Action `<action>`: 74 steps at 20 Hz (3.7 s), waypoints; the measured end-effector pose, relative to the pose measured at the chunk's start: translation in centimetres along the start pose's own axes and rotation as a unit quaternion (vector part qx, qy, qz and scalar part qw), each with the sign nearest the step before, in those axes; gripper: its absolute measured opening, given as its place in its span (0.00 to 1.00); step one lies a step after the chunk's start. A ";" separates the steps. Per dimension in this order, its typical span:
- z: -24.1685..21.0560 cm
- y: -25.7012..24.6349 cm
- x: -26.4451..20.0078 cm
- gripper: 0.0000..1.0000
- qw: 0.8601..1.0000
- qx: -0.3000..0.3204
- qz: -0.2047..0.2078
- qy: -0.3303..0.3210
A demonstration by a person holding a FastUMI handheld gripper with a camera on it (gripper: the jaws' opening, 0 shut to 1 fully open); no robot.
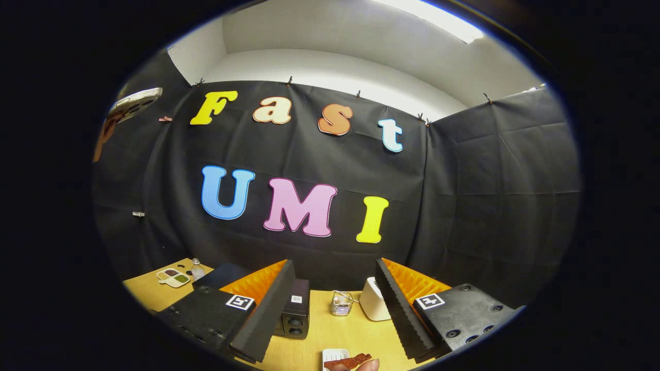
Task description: Open the toaster oven, put the food inside, and close the toaster oven door.
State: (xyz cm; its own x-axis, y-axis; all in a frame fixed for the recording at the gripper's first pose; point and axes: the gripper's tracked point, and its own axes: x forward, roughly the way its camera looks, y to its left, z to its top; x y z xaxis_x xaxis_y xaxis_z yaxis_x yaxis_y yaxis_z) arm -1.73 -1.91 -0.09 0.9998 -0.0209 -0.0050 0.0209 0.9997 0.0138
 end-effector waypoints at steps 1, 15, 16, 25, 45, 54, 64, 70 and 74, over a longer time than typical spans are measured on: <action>0.0 -0.1 0.1 0.97 1.000 0.000 0.000 0.000; -0.3 0.3 0.2 0.97 1.000 0.008 0.002 0.003; -0.5 1.0 0.4 0.97 1.000 0.017 0.010 0.003; -8.3 13.5 6.3 0.97 0.994 0.074 0.073 0.045; -25.0 25.3 10.5 0.99 0.971 0.064 0.057 0.225; -25.6 24.9 6.4 0.99 0.970 0.062 0.059 0.229; -27.7 24.6 1.0 0.99 0.958 0.070 0.064 0.270; -32.2 24.7 -3.8 0.98 0.930 0.050 0.073 0.356; -36.1 24.6 -6.1 0.98 0.898 0.049 0.077 0.431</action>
State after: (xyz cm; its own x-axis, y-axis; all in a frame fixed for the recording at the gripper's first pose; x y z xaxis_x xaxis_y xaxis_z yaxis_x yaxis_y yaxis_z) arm -7.52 23.28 -35.77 0.6164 0.1777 -0.7671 -0.0746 0.9830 0.1677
